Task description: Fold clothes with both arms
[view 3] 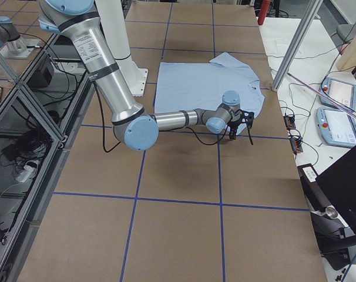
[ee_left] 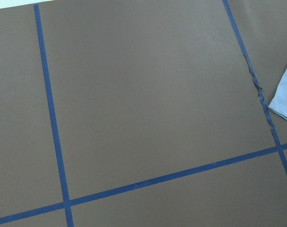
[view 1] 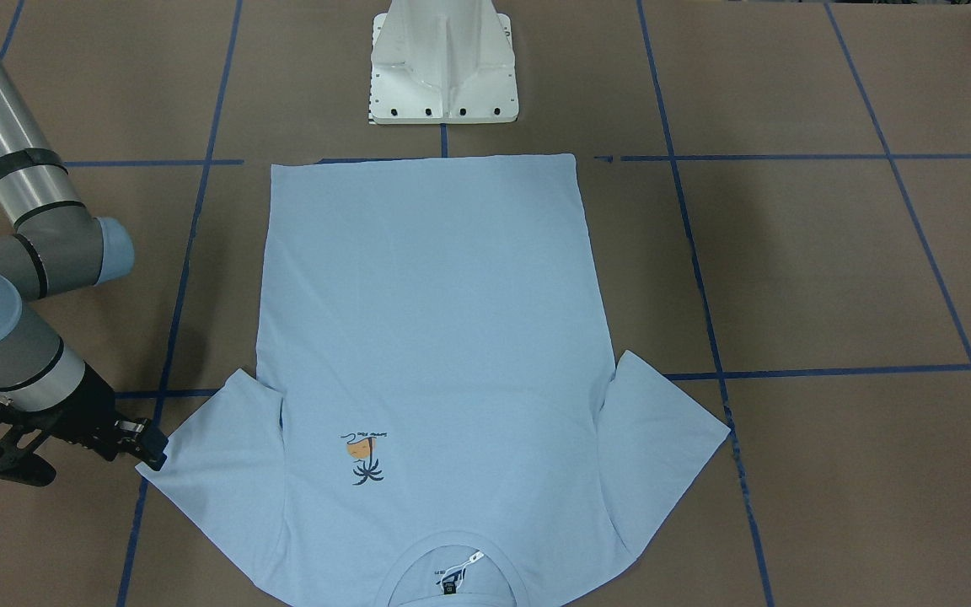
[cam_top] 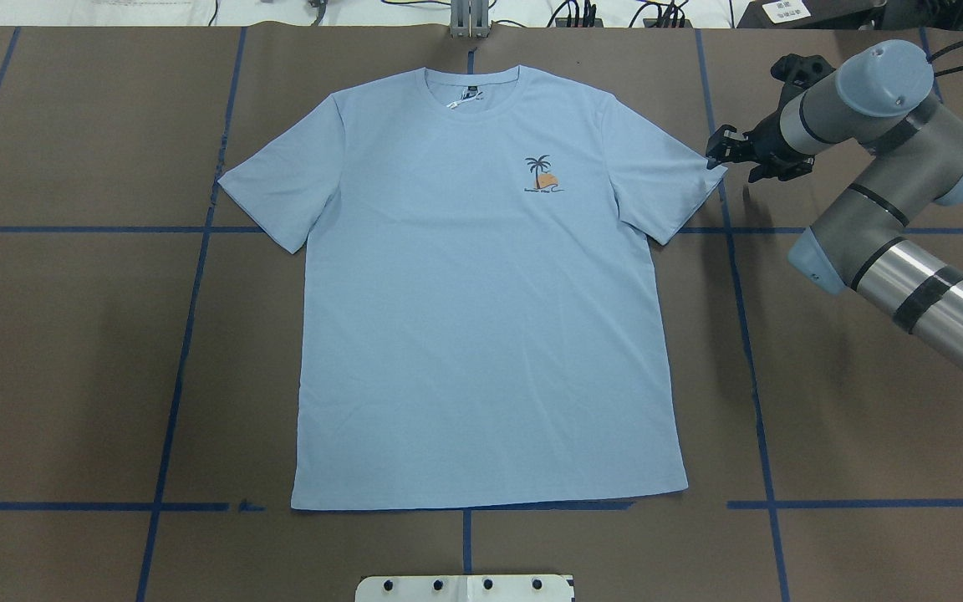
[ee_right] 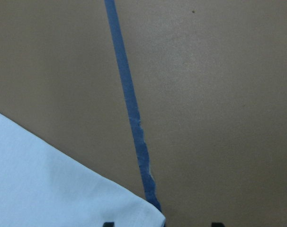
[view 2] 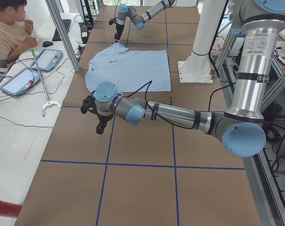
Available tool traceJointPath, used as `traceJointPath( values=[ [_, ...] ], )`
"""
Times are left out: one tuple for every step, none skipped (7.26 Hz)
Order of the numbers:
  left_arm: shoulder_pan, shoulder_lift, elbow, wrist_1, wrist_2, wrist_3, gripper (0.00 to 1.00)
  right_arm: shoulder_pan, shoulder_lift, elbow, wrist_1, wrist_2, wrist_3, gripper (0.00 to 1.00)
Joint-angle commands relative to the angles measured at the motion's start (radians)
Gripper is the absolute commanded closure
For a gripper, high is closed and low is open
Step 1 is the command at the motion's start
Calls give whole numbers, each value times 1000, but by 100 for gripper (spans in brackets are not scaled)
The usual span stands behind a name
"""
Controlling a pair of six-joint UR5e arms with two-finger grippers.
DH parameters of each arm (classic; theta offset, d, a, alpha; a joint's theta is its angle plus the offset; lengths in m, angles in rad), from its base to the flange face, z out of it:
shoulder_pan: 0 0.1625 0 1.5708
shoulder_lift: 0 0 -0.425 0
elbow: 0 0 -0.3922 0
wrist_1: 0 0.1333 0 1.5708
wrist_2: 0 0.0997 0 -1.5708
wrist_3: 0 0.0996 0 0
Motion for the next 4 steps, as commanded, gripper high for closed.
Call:
traceJointPath(
  values=[
    [0, -1, 0, -1, 0, 0, 0, -10, 9, -17, -1, -20, 1, 27],
    [0, 1, -2, -1, 0, 0, 0, -12, 11, -26, -1, -26, -2, 31],
    [0, -1, 1, -1, 0, 3, 0, -12, 11, -26, -1, -28, -1, 70],
    [0, -1, 1, -1, 0, 3, 0, -12, 11, -26, -1, -28, -1, 100]
  ],
)
